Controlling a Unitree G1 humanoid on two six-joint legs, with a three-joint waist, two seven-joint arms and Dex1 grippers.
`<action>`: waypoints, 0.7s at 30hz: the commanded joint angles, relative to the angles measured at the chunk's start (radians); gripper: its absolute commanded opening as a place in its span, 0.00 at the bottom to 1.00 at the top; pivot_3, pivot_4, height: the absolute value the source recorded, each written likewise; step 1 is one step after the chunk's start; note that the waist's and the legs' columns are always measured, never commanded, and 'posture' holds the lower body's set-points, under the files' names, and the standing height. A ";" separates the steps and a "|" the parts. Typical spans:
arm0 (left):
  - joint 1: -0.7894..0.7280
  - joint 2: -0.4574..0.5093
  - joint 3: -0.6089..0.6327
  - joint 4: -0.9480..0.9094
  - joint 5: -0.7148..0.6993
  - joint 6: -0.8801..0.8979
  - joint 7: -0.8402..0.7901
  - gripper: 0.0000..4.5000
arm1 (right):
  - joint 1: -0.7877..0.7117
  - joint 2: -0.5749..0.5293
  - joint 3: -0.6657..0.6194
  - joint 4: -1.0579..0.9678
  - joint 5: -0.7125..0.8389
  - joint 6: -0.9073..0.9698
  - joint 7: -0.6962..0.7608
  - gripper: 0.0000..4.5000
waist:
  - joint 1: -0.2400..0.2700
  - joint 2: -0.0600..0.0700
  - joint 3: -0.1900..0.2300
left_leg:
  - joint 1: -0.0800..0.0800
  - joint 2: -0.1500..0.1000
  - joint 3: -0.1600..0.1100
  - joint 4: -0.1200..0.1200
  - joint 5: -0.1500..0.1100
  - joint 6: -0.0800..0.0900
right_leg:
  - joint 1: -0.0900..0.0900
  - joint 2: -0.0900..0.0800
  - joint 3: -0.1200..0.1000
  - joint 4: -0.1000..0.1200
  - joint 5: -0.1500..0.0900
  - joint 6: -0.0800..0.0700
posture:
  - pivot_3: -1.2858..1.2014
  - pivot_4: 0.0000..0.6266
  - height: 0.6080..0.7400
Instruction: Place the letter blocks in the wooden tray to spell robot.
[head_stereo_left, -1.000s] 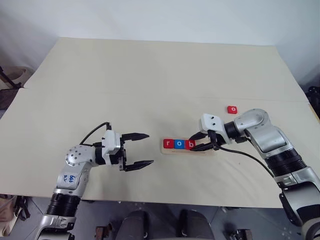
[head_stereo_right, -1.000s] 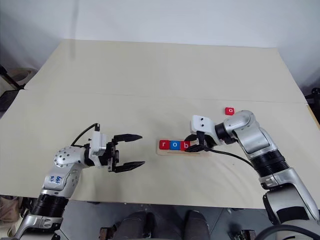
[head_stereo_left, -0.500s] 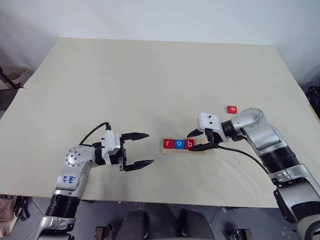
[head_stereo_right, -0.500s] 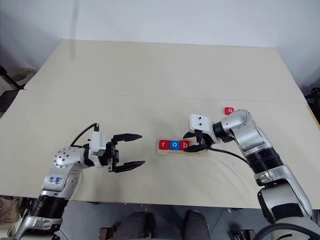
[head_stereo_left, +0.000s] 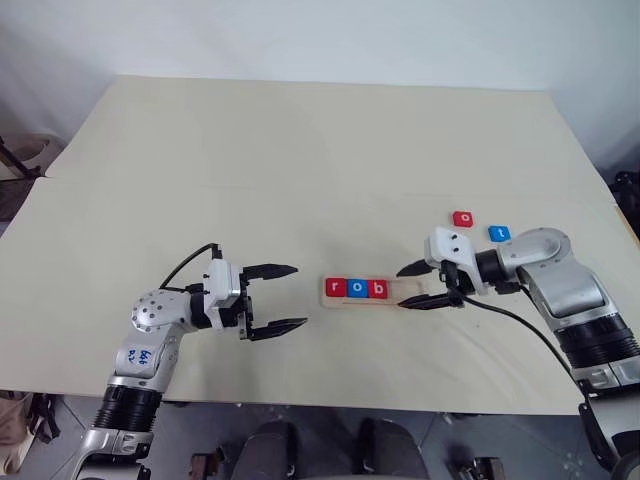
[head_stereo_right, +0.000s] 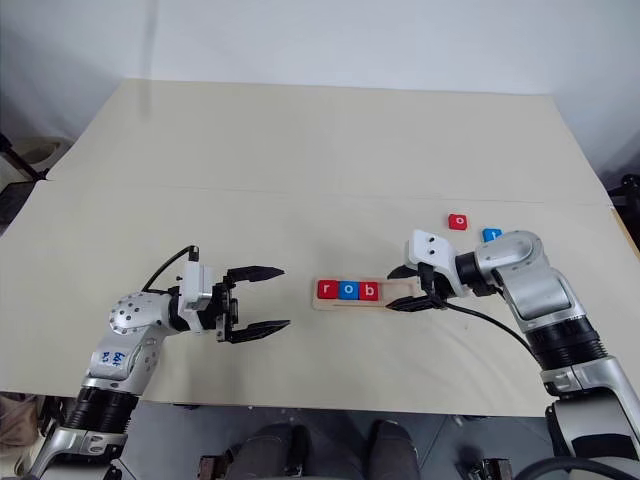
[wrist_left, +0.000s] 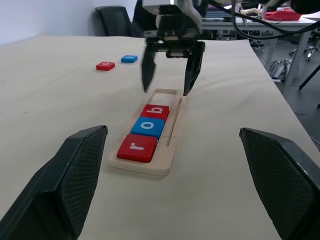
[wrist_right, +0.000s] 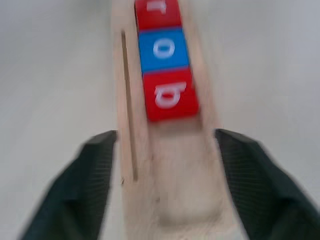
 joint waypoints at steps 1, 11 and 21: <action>-0.021 -0.004 0.001 -0.008 -0.004 -0.015 -0.005 1.00 | -0.004 0.017 -0.004 -0.012 -0.012 -0.020 -0.030 0.39 | 0.000 0.000 0.000 | 0.000 0.000 0.000 0.000 0.000 0.000 | 0.000 0.000 0.000 0.000 0.000 0.000 | 0.52 0.24 1.00; -0.026 0.001 0.005 -0.014 -0.003 -0.010 -0.001 1.00 | -0.027 0.059 0.025 -0.001 -0.024 -0.010 -0.046 0.00 | 0.003 0.000 0.000 | 0.000 0.001 -0.001 0.000 0.000 0.000 | 0.001 0.000 0.000 0.000 0.000 0.000 | 0.52 0.24 1.00; -0.006 0.003 0.011 -0.025 -0.002 -0.018 0.006 1.00 | -0.024 0.028 0.007 -0.027 -0.016 0.004 -0.019 0.00 | 0.001 0.000 0.000 | 0.000 0.001 -0.001 0.000 0.000 0.000 | 0.000 0.000 0.000 0.000 0.000 0.000 | 0.52 0.24 1.00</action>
